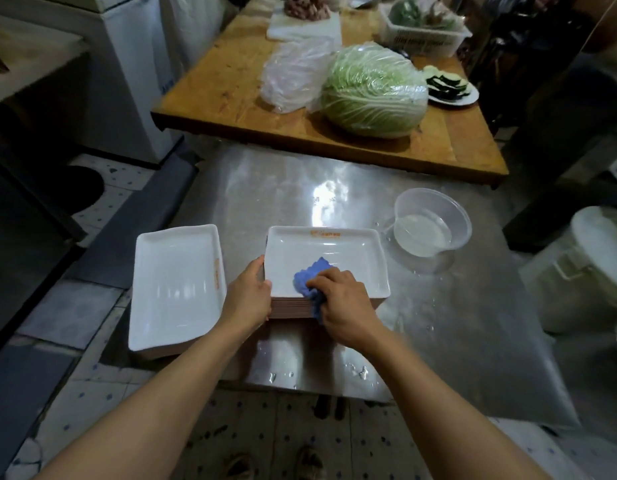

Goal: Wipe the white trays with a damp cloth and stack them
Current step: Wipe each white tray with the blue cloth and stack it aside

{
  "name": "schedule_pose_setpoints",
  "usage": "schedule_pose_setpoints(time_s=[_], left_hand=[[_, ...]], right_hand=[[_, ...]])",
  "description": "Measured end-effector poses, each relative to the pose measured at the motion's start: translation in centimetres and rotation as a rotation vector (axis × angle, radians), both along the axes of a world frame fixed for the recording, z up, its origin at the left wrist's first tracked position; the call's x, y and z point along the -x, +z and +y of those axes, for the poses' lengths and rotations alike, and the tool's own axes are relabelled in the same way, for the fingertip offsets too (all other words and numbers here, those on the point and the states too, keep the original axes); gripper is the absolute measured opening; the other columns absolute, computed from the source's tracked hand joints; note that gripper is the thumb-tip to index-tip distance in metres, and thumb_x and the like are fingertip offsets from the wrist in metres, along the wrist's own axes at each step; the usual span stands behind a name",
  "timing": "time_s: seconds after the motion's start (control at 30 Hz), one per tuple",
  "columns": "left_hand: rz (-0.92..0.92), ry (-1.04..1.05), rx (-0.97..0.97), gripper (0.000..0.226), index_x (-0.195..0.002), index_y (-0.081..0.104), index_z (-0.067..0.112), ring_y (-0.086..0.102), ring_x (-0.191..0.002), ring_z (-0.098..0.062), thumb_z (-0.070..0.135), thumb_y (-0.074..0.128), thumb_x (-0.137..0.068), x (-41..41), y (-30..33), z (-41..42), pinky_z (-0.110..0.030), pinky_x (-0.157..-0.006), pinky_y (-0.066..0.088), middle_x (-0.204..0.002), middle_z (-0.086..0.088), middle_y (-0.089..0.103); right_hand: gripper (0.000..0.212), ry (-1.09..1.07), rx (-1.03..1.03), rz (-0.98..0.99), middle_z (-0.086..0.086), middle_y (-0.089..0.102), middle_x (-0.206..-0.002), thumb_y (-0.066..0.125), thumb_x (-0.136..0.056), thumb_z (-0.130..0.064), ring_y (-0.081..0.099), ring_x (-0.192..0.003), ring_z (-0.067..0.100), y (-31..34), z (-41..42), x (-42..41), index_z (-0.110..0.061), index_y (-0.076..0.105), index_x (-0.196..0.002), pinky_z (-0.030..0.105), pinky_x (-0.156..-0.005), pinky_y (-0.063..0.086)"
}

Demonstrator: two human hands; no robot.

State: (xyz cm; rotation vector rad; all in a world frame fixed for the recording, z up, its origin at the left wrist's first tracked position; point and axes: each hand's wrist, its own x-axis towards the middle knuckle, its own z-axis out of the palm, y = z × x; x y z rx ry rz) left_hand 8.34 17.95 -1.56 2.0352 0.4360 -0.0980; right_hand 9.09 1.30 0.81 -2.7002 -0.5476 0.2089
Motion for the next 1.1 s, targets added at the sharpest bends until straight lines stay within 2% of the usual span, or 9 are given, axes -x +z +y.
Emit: schedule_pose_setpoints(time_s=[0.1,0.17,0.27,0.4,0.53,0.67,0.83,0.97,1.1], left_hand=[[-0.009,-0.013,-0.118,0.044,-0.135,0.045,0.025,0.059,-0.086,-0.024,0.009,0.039,-0.094,0.0,0.0,-0.3,-0.036,-0.078,0.053,-0.113,-0.006,0.063],[-0.013,-0.014,-0.16,0.043,-0.134,0.046,0.023,0.057,-0.09,-0.023,0.009,0.039,-0.094,-0.1,0.0,-0.3,-0.037,-0.082,0.052,-0.118,-0.006,0.061],[-0.008,-0.033,-0.219,0.042,-0.135,0.047,0.02,0.052,-0.089,-0.019,0.008,0.04,-0.095,-0.3,0.1,-0.3,-0.03,-0.079,0.043,-0.118,-0.009,0.062],[0.013,-0.004,-0.397,0.036,-0.129,0.048,0.018,0.051,-0.09,-0.022,0.011,0.043,-0.094,-0.3,0.8,-0.7,-0.03,-0.075,0.038,-0.119,-0.012,0.056],[-0.123,-0.088,-0.687,0.046,-0.135,0.044,0.02,0.044,-0.114,-0.024,0.027,0.052,-0.091,0.4,1.4,-2.3,-0.038,-0.084,0.044,-0.126,-0.006,0.045],[-0.206,-0.341,-0.832,0.031,-0.118,0.057,0.022,0.043,-0.114,-0.02,0.033,0.049,-0.091,0.5,0.8,-4.4,-0.034,-0.088,0.035,-0.128,0.001,0.049],[-0.246,-0.395,-0.882,0.028,-0.111,0.062,0.02,0.048,-0.107,-0.021,0.034,0.046,-0.092,0.6,0.4,-4.2,-0.034,-0.09,0.032,-0.119,0.001,0.054],[-0.208,-0.375,-0.833,0.028,-0.109,0.063,0.021,0.045,-0.105,-0.019,0.034,0.046,-0.093,0.6,0.8,-4.4,-0.03,-0.084,0.035,-0.117,0.003,0.053],[-0.164,-0.365,-0.823,0.027,-0.108,0.06,0.021,0.042,-0.109,-0.018,0.036,0.042,-0.094,0.8,1.0,-4.6,-0.032,-0.074,0.04,-0.119,0.005,0.049]], right_hand=[[0.036,-0.107,0.104,-0.05,0.002,0.052,-0.122,0.052,-0.081,-0.007,0.045,-0.107,0.026,0.0,-4.0,-0.2,-0.021,0.06,-0.113,0.03,-0.083,0.028],[0.032,-0.157,0.143,-0.07,0.0,0.052,-0.12,0.053,-0.08,-0.006,0.045,-0.107,0.024,0.1,-6.0,-0.5,-0.022,0.061,-0.107,0.029,-0.079,0.023],[0.027,-0.13,0.189,-0.051,0.002,0.055,-0.112,0.056,-0.077,-0.002,0.049,-0.104,0.024,0.2,-6.5,-1.6,-0.018,0.065,-0.097,0.026,-0.084,0.031],[0.028,-0.183,0.274,-0.116,0.007,0.057,-0.107,0.052,-0.08,0.001,0.049,-0.102,0.029,0.8,-5.1,-3.8,-0.014,0.064,-0.101,0.037,-0.083,0.046],[0.017,-0.173,0.107,-0.229,0.006,0.058,-0.104,0.05,-0.087,-0.006,0.048,-0.1,0.026,1.0,-3.8,-6.2,-0.011,0.064,-0.095,0.032,-0.08,0.042],[0.02,0.004,-0.123,-0.048,0.013,0.055,-0.107,0.053,-0.084,-0.015,0.049,-0.096,0.026,0.4,-1.5,-6.6,-0.01,0.066,-0.099,0.037,-0.078,0.04],[0.037,0.103,0.154,-0.174,0.0,0.04,-0.14,0.051,-0.089,-0.023,0.035,-0.126,0.023,-1.2,-2.4,-7.2,-0.021,0.052,-0.126,0.039,-0.1,0.024],[0.031,-0.072,0.252,-0.196,-0.001,0.043,-0.134,0.053,-0.089,-0.032,0.035,-0.125,0.022,-0.9,-5.4,-7.5,-0.024,0.054,-0.119,0.045,-0.105,0.015],[0.025,-0.038,0.322,-0.174,0.0,0.051,-0.124,0.049,-0.089,-0.027,0.039,-0.118,0.024,0.4,-6.6,-6.8,-0.02,0.058,-0.112,0.043,-0.104,0.018]])
